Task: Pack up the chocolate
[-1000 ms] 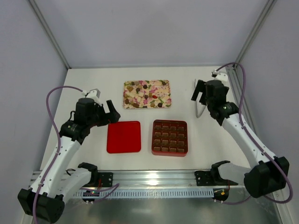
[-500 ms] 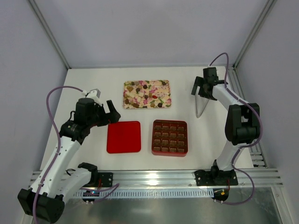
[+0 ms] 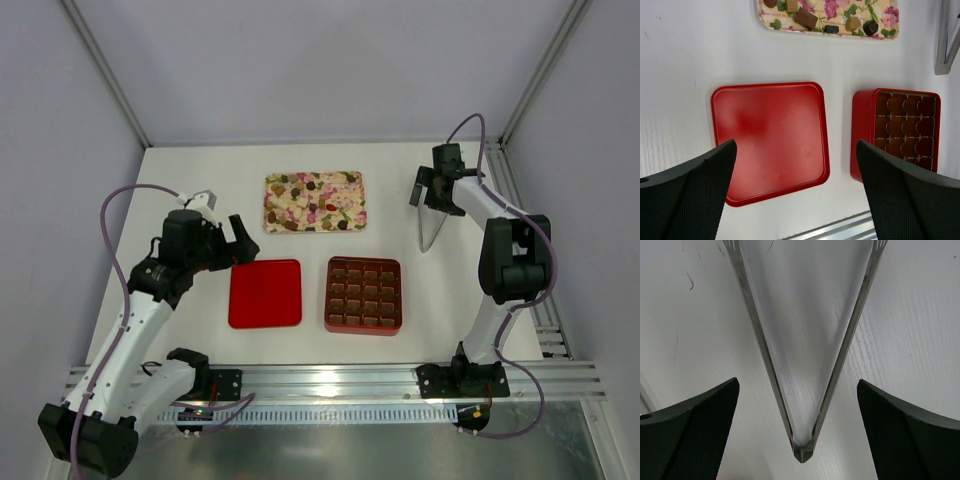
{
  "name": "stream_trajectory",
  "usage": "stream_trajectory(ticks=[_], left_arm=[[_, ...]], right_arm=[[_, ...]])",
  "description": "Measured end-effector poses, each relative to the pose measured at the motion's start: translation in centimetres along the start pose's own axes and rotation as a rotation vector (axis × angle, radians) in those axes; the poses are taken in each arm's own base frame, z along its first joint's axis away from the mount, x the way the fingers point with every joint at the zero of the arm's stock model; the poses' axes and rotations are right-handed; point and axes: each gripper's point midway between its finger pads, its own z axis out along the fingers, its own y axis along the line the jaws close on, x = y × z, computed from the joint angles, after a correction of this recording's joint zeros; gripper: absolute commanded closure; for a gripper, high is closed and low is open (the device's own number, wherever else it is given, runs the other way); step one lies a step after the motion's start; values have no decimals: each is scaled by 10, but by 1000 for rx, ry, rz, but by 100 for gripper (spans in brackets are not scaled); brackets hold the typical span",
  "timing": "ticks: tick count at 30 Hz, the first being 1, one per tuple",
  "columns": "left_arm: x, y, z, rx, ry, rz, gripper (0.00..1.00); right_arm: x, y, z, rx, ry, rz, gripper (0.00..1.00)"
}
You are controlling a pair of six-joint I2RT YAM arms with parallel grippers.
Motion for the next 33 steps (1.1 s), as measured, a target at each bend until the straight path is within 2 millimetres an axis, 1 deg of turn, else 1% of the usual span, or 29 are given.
stream_trajectory(ticks=[7,23,29,33], left_arm=[[1,0,1,2,5,0,0],[3,1,4,-5,19,-2,0],[3,1,5,-7,21,-2,0],[3,1,5,-7,21,-2,0]], right_arm=[[7,-1,8,12,20,-5,0],[37,-2,41,34,114,-21,0],[37,1,43,20,117,-15,1],[34,5,46,9,124,-12,3]])
